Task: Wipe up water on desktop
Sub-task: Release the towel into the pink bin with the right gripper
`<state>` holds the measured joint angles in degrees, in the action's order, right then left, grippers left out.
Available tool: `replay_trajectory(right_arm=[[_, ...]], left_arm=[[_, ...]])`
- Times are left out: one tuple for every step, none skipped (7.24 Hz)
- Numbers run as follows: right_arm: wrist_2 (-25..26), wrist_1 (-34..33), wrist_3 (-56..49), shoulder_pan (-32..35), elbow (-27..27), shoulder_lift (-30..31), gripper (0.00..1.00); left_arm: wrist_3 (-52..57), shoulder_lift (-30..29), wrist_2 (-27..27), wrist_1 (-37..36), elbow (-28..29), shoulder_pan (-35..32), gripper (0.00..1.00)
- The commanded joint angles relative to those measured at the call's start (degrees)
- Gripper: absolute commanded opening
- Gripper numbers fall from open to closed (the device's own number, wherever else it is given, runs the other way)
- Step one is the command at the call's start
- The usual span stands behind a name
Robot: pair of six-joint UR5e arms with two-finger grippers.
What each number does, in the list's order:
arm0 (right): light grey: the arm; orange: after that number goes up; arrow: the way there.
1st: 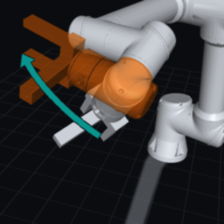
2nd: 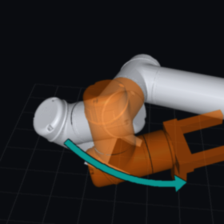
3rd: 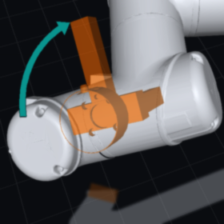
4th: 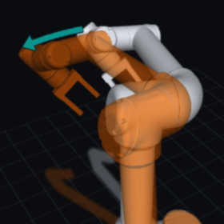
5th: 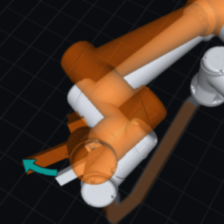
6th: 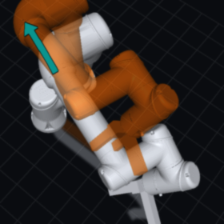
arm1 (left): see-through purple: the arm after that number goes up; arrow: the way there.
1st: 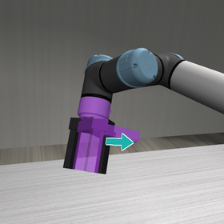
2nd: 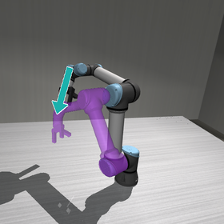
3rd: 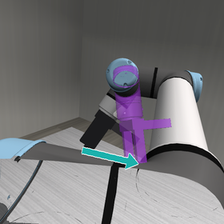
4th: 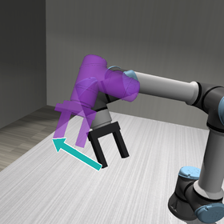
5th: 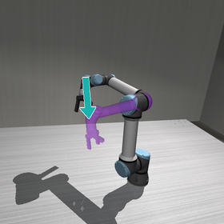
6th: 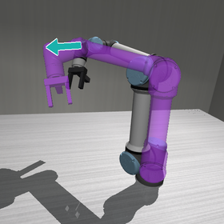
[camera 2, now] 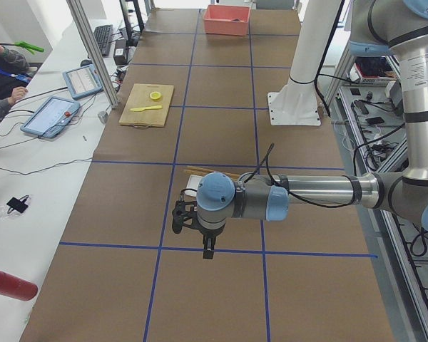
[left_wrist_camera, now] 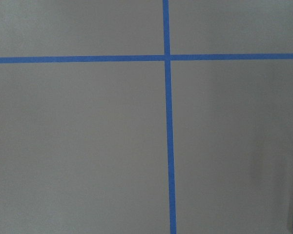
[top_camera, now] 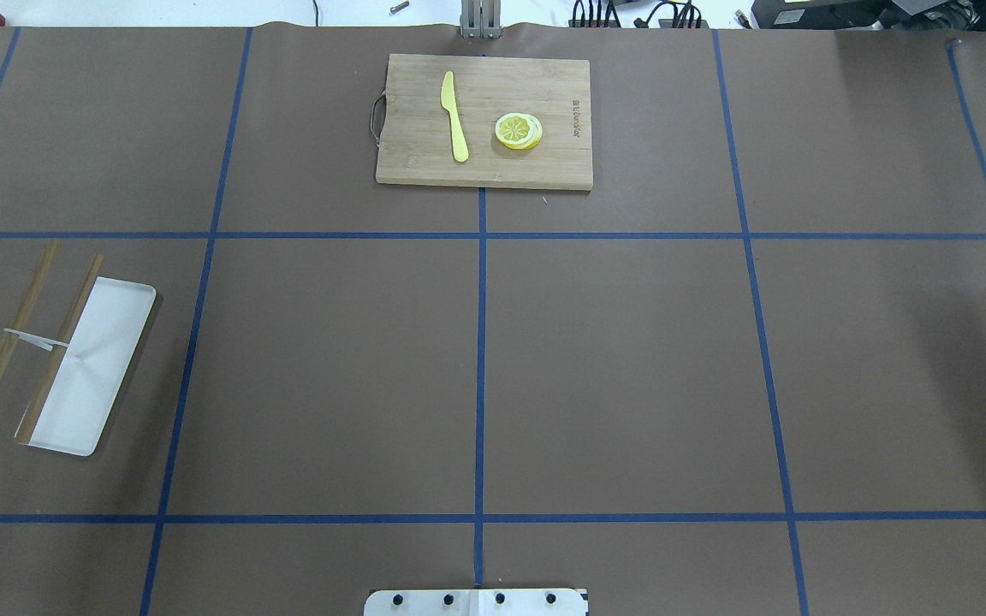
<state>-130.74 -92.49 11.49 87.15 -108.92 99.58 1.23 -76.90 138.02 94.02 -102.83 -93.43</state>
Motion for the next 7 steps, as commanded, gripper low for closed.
replay_trajectory(right_arm=[[0.3, 1.6, 0.5, -1.1, 0.2, -0.2, 1.0], [2.2, 2.7, -0.3, -1.1, -0.1, 0.5, 1.0], [5.9, 3.3, -1.6, -1.1, -0.1, 1.4, 1.0], [6.2, 3.4, -5.9, -1.0, -0.1, 2.3, 1.0], [5.9, 3.4, -7.5, -1.0, -0.2, 2.7, 1.0], [5.2, 3.5, -7.6, -1.0, -0.4, 2.6, 1.0], [5.1, 3.3, -7.5, -1.0, -0.1, 3.4, 1.0]], left_arm=[[0.0, 0.0, 0.1, 0.0, 0.4, 0.0, 0.99], [0.0, 0.0, 0.1, 0.0, 0.4, 0.0, 0.99], [0.0, 0.0, 0.1, 0.0, 0.4, 0.0, 0.99], [0.0, 0.0, 0.1, 0.0, 0.4, 0.0, 0.99], [0.0, -0.1, 0.1, 0.0, 0.5, 0.0, 0.99], [0.0, -0.2, 0.0, 0.0, 0.5, 0.0, 0.99], [0.0, -0.2, 0.0, -0.1, 0.5, 0.0, 0.99]])
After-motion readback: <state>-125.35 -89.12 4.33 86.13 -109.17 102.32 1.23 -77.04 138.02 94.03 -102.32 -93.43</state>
